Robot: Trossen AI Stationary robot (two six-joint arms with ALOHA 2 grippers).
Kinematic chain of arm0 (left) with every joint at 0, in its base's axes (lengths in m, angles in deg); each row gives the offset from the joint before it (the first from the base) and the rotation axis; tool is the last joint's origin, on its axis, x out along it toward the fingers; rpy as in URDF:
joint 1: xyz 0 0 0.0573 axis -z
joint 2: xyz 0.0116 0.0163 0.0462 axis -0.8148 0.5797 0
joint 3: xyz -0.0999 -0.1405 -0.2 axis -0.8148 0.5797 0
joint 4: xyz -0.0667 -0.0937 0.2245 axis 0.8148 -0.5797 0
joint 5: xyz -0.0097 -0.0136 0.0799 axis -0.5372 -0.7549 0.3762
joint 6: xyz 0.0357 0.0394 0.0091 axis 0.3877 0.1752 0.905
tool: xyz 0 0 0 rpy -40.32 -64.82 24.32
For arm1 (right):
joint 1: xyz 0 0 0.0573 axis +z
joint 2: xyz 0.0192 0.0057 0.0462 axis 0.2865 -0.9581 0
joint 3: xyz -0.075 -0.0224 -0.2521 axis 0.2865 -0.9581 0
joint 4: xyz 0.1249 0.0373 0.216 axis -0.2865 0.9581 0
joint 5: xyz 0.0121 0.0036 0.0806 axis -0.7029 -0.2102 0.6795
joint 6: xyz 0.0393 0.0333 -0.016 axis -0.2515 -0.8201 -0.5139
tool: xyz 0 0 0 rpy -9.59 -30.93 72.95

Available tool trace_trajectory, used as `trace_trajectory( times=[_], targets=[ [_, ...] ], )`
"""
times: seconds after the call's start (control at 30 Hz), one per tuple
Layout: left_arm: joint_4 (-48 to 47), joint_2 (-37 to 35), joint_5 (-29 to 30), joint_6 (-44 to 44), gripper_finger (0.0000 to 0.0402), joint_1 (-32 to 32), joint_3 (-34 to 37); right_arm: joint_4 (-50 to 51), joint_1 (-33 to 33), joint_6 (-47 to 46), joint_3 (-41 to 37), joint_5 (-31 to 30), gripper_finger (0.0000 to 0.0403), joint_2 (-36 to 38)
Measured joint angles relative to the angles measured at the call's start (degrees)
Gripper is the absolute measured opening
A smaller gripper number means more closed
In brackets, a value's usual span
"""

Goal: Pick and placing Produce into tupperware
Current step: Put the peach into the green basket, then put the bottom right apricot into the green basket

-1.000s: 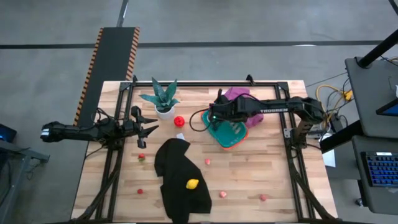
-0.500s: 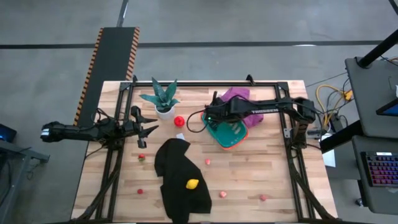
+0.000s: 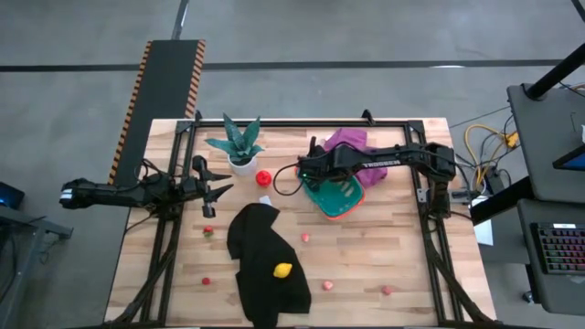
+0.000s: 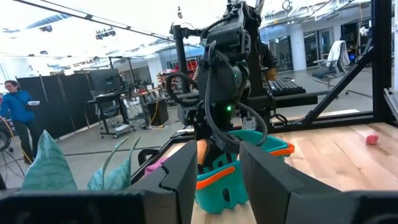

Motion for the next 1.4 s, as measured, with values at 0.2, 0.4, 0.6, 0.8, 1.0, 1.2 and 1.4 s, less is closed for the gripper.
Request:
trace_trajectory(
  times=[0.2, 0.4, 0.6, 0.8, 1.0, 1.2, 1.4],
  targets=[
    [0.0, 0.0, 0.0, -0.1, 0.0108, 0.0, 0.0, -0.2, 0.0, 0.0, -0.2, 0.0, 0.0208, -2.0],
    [0.0, 0.0, 0.0, -0.1, 0.0108, 0.0, 0.0, -0.4, 0.0, -0.7, -0.3, 0.0, 0.0209, -2.6],
    [0.0, 0.0, 0.0, -0.1, 0.0108, 0.0, 0.0, -0.4, 0.0, -0.7, -0.3, -0.2, 0.0239, -2.3],
    [0.0, 0.0, 0.0, -0.1, 0.0108, 0.0, 0.0, -0.3, 0.0, -0.7, -0.3, -0.5, 0.0269, -2.3],
    [0.0, 0.0, 0.0, -0.1, 0.0108, 0.0, 0.0, -0.1, 0.0, -0.2, -0.2, -0.5, 0.0270, -1.8],
    [0.0, 0.0, 0.0, -0.1, 0.0108, 0.0, 0.0, -0.2, 0.3, -0.1, -0.1, -0.4, 0.0256, 4.2],
    [0.0, 0.0, 0.0, -0.2, 0.0108, 0.0, 0.0, -0.2, 2.5, 6.0, -0.1, 0.0, 0.0249, 14.5]
  ],
)
